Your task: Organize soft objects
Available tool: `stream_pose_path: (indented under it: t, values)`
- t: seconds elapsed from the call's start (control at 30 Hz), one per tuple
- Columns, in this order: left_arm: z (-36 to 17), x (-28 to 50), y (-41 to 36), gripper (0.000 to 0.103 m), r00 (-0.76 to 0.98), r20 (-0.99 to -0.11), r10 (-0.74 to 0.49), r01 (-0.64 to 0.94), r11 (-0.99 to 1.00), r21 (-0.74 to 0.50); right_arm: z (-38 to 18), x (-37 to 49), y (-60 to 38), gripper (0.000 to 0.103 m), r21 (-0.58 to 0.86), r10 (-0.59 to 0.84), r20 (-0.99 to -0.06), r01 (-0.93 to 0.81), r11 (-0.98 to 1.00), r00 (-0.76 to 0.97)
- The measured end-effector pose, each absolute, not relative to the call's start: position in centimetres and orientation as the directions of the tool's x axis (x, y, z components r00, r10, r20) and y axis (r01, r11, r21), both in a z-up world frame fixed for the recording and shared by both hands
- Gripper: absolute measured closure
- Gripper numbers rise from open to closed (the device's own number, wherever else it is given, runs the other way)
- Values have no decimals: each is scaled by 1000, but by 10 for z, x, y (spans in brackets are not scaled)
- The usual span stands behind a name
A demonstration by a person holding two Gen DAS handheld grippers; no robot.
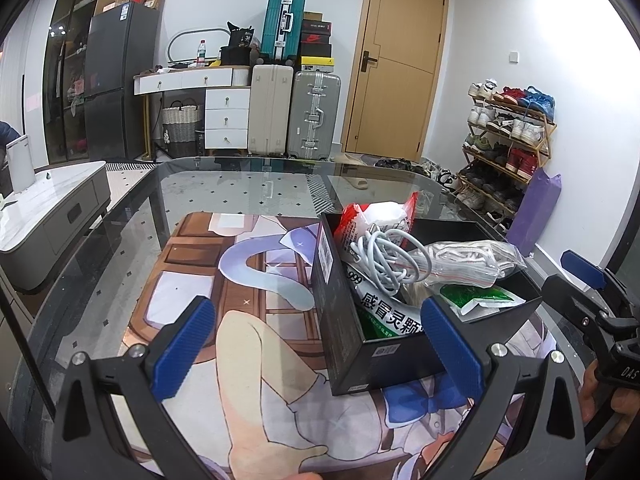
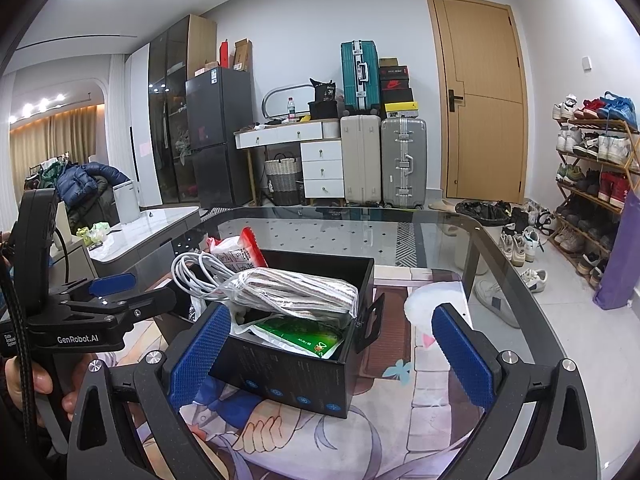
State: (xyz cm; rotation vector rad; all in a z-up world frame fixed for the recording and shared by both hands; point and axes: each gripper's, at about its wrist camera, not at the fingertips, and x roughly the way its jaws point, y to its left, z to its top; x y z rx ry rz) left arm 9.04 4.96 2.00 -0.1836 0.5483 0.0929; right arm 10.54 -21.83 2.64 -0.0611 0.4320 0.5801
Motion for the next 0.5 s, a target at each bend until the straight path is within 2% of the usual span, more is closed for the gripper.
stream_pose_path:
  t: [0.5]
  values:
    - [22,90,46,0,852,-519,61,-140,984,-113,28,101,-214,1,43,514,-414,-548,835,751]
